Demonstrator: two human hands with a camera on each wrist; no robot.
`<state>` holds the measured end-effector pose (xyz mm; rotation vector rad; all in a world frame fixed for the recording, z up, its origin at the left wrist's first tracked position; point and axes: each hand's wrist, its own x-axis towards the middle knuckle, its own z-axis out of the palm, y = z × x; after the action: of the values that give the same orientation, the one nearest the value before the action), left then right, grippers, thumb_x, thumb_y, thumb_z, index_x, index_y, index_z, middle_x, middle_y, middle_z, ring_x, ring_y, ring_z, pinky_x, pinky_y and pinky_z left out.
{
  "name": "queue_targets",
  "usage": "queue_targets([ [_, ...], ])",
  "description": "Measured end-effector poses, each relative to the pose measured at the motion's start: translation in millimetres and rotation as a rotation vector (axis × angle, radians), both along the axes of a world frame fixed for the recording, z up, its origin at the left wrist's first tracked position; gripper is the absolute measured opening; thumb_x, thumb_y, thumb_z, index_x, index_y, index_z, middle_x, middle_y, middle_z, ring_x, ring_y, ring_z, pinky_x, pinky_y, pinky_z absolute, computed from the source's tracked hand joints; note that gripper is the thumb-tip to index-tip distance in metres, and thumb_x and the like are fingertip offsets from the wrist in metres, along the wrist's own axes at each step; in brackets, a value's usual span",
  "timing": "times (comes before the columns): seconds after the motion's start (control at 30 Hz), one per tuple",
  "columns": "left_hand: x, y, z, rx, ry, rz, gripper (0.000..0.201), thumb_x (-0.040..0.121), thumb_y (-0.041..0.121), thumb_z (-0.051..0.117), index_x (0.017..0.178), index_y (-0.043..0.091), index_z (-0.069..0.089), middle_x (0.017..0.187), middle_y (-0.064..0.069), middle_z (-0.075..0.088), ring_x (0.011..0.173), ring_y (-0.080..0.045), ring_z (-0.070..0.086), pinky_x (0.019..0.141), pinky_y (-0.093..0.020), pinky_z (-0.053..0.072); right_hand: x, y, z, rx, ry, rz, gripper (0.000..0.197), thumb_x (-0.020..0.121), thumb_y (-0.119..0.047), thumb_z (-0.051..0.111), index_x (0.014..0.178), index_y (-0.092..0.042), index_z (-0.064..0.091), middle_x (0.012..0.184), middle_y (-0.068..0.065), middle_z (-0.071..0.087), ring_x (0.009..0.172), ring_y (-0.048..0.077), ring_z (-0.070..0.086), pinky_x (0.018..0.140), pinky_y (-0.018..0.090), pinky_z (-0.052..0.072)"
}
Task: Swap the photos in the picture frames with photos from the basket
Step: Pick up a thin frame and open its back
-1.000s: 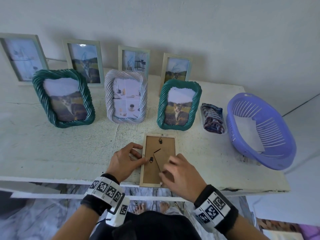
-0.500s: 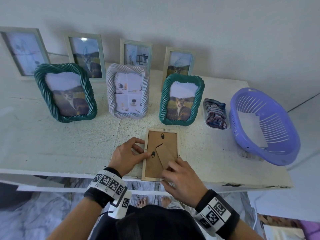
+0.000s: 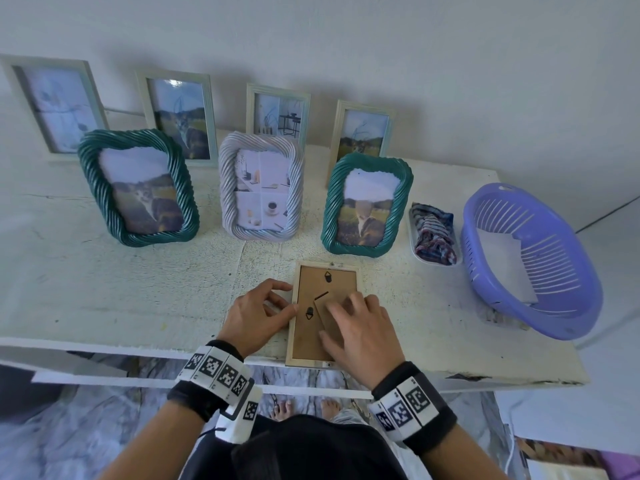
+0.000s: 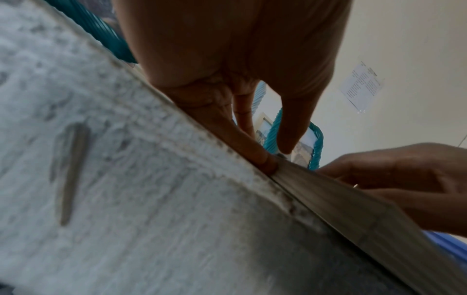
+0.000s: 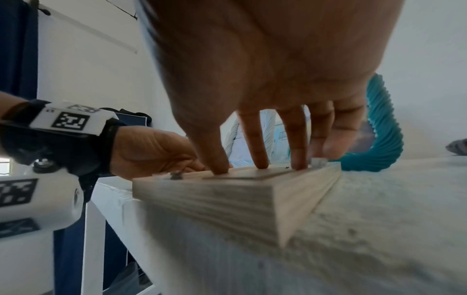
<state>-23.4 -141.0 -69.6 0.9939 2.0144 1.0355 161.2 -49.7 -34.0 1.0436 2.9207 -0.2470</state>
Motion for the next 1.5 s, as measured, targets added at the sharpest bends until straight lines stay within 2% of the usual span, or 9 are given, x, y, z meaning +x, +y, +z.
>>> queue_targets([
  [0.17, -1.4, -0.1, 0.4, 0.029, -0.028, -0.016, 0.030, 0.082, 0.032, 0.076, 0.109, 0.035, 0.063, 0.082, 0.008, 0.070, 0.067, -0.010, 0.070, 0.073, -0.043, 0.060, -14.7, -2.2, -0.8, -0.125, 0.089, -0.019, 0.033, 0.090, -0.031, 0.057, 0.121, -0.021, 0.056, 0.108, 0.006, 0.046, 0.097, 0.023, 0.045, 0.081, 0.033, 0.047],
  [0.4, -1.6, -1.3, 3.9, 0.072, -0.112, -0.006, 0.040, 0.082, 0.023, 0.078, 0.116, 0.037, 0.063, 0.081, 0.003, 0.072, 0.065, -0.013, 0.071, 0.071, -0.039, 0.061, -18.1, -0.9, 9.7, -0.035, 0.157, -0.081, 0.023, 0.076, -0.029, 0.066, 0.097, -0.020, 0.065, 0.095, 0.002, 0.041, 0.087, 0.019, 0.039, 0.076, 0.028, 0.045],
  [0.6, -2.1, -0.8, 2.9, 0.073, -0.159, 0.005, 0.040, 0.081, 0.020, 0.078, 0.116, 0.035, 0.064, 0.082, -0.001, 0.072, 0.066, -0.016, 0.071, 0.072, -0.038, 0.061, 24.9, 23.3, 20.2, -0.138, 0.147, -0.194, 0.042, 0.083, -0.032, 0.064, 0.124, -0.023, 0.062, 0.104, -0.001, 0.039, 0.097, 0.013, 0.035, 0.082, 0.020, 0.034],
  [1.03, -3.4, -0.7, 0.0, 0.093, -0.219, -0.001, 0.038, 0.082, 0.017, 0.077, 0.110, 0.041, 0.066, 0.081, 0.006, 0.073, 0.067, -0.017, 0.071, 0.070, -0.039, 0.062, 77.2, 49.8, 0.8, -0.189, 0.022, -0.360, 0.042, 0.079, -0.032, 0.066, 0.121, -0.029, 0.060, 0.106, -0.001, 0.043, 0.096, 0.020, 0.042, 0.084, 0.035, 0.042],
  [1.13, -3.2, -0.3, 1.3, 0.093, -0.240, -0.002, 0.039, 0.082, 0.016, 0.077, 0.113, 0.037, 0.066, 0.081, 0.006, 0.073, 0.067, -0.019, 0.072, 0.071, -0.040, 0.062, 61.2, 43.0, 4.8, -0.121, 0.132, -0.324, 0.037, 0.083, -0.037, 0.064, 0.118, -0.024, 0.062, 0.114, 0.003, 0.046, 0.102, 0.022, 0.043, 0.084, 0.036, 0.043],
  [1.23, -2.5, -1.0, 2.0, 0.097, -0.261, 0.006, 0.039, 0.081, 0.014, 0.078, 0.113, 0.034, 0.066, 0.081, 0.004, 0.073, 0.066, -0.021, 0.072, 0.072, -0.041, 0.062, 33.6, 27.0, 7.3, -0.259, 0.187, -0.201, 0.057, 0.084, -0.053, 0.057, 0.136, -0.031, 0.047, 0.141, 0.006, 0.037, 0.130, 0.023, 0.034, 0.101, 0.043, 0.040],
  [1.3, -2.3, -1.1, 1.7, 0.098, -0.257, 0.010, 0.039, 0.080, 0.014, 0.078, 0.113, 0.034, 0.067, 0.081, 0.004, 0.073, 0.066, -0.021, 0.072, 0.072, -0.039, 0.062, 17.8, 18.8, 3.6, -0.283, 0.068, -0.102, 0.078, 0.079, -0.071, 0.049, 0.147, -0.043, 0.024, 0.159, 0.005, 0.012, 0.144, 0.027, 0.013, 0.112, 0.049, 0.028],
  [1.4, -3.1, -0.9, 0.8, 0.095, -0.231, 0.001, 0.041, 0.081, 0.016, 0.079, 0.117, 0.030, 0.068, 0.081, 0.002, 0.073, 0.066, -0.019, 0.072, 0.070, -0.036, 0.062, 2.1, 14.3, -3.4, -0.322, -0.114, -0.074, 0.104, 0.066, -0.087, 0.050, 0.145, -0.055, -0.009, 0.159, 0.003, -0.023, 0.147, 0.034, -0.013, 0.117, 0.051, 0.009],
  [1.5, -3.6, -0.3, 0.7, 0.092, -0.230, 0.000, 0.042, 0.081, 0.016, 0.078, 0.120, 0.027, 0.068, 0.080, 0.001, 0.073, 0.066, -0.018, 0.072, 0.068, -0.032, 0.061, -4.9, 15.1, -8.1, -0.293, -0.193, -0.059, 0.114, 0.058, -0.093, 0.046, 0.142, -0.055, -0.019, 0.158, 0.008, -0.027, 0.146, 0.038, -0.015, 0.118, 0.053, 0.004],
])
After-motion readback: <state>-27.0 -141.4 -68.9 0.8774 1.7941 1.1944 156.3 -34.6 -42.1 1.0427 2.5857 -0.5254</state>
